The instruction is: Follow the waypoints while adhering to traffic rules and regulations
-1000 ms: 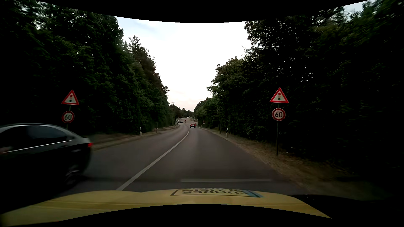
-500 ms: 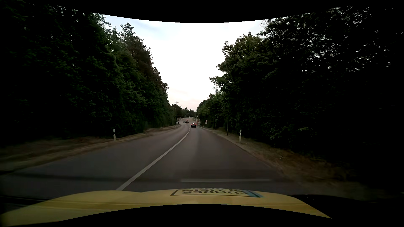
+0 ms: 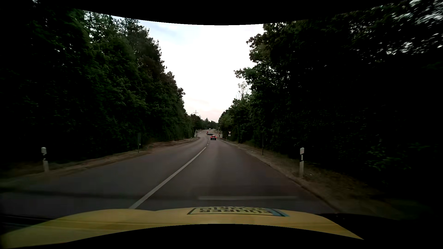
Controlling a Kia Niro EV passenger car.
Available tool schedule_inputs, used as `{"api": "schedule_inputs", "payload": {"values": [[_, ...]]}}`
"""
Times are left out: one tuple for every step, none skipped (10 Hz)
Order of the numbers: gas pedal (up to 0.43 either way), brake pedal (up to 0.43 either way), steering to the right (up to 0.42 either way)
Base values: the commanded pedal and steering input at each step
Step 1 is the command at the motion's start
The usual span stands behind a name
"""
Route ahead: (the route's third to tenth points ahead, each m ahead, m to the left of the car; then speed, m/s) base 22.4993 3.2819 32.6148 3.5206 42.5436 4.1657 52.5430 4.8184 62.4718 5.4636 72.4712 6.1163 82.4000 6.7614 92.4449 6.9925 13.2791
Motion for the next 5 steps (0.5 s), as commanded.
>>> {"api": "schedule_inputs", "payload": {"values": [[0.039,0.0,-0.01],[0.039,0.0,-0.01],[0.028,0.0,-0.01],[0.02,0.0,-0.01],[0.02,0.0,-0.01]]}}
